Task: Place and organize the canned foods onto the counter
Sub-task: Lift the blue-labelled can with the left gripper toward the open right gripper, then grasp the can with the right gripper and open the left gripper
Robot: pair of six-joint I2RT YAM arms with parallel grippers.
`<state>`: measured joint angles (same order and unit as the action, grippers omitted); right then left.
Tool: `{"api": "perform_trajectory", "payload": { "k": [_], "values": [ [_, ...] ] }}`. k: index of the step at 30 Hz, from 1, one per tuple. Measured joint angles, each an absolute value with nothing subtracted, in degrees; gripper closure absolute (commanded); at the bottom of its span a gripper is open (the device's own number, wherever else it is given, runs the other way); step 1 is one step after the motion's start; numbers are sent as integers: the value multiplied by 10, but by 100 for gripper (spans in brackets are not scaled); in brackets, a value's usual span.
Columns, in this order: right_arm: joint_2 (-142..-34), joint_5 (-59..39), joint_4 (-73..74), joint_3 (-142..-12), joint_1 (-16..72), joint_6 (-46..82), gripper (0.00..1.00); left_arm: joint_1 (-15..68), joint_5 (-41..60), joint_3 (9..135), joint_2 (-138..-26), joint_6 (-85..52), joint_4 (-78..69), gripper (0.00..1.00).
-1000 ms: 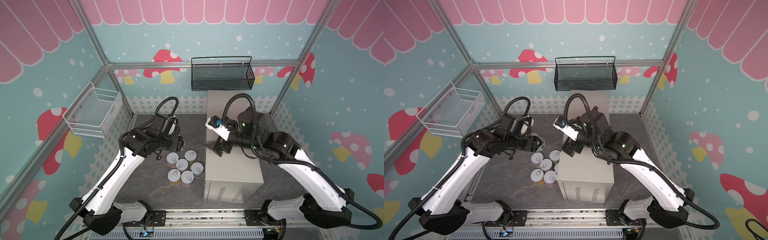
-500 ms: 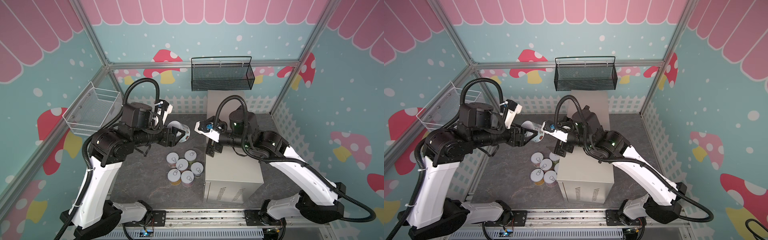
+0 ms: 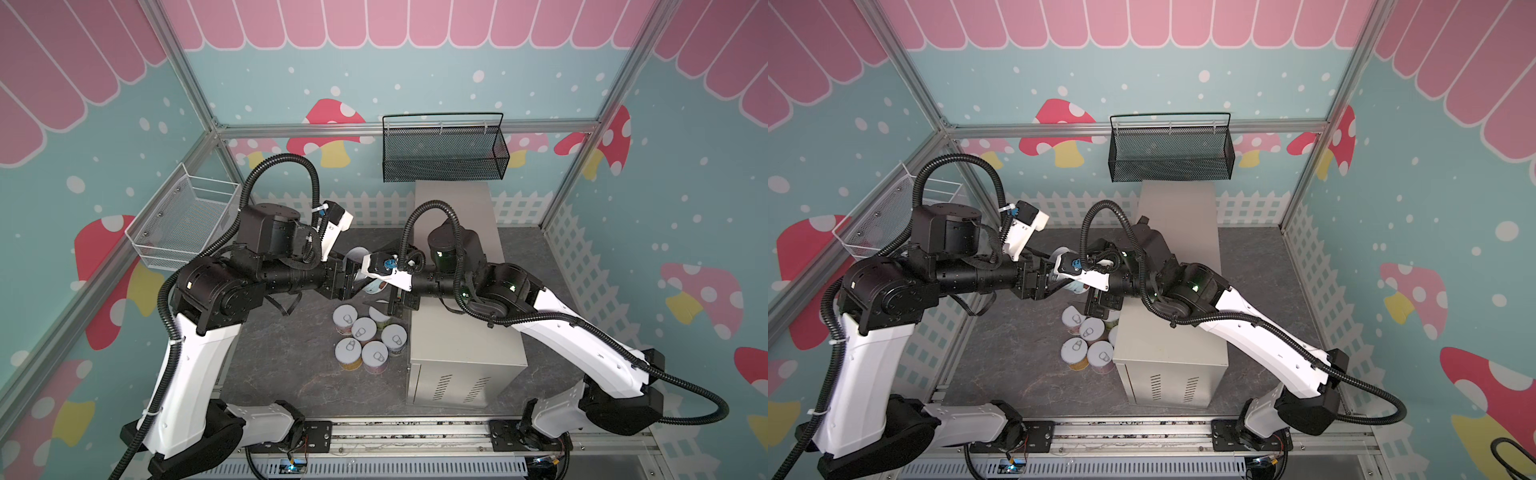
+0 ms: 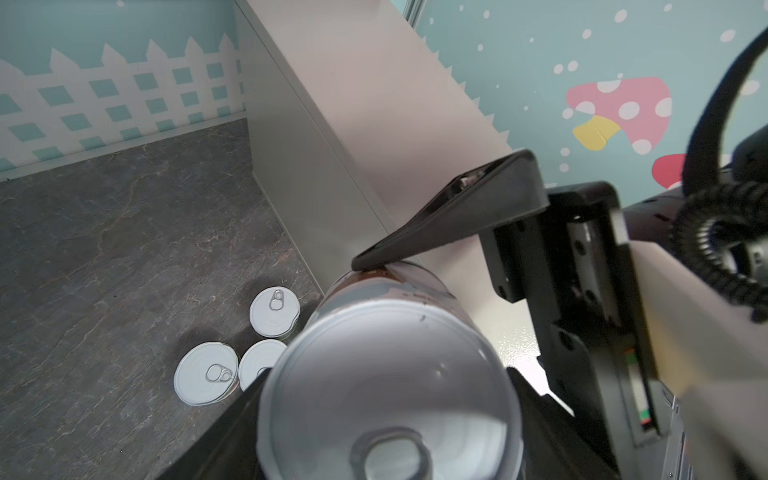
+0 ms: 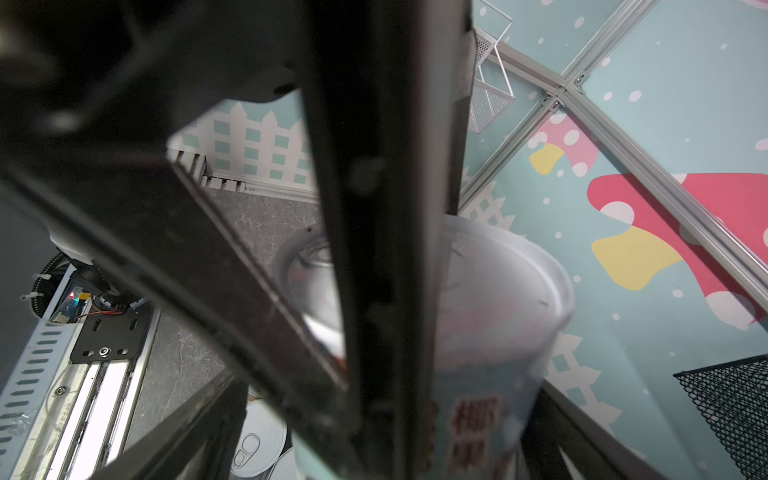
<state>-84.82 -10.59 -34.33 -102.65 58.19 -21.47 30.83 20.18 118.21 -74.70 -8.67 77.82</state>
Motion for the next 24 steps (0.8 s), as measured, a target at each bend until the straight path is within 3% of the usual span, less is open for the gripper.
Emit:
{"api": "perform_trajectory", "payload": {
  "k": [10, 18, 21, 24],
  "values": [
    [-851, -95, -312, -1026, 582, -201, 25, 308, 212, 1176, -747, -85, 777, 62],
    [-844, -76, -305, -1018, 586, -188, 34, 305, 226, 1176, -749, -83, 770, 57],
    [-825, -65, -294, -995, 586, -180, 35, 307, 242, 1176, -756, -83, 764, 42],
    [-799, -48, -284, -964, 586, -172, 36, 316, 258, 1176, -768, -84, 755, 12]
  ]
}}
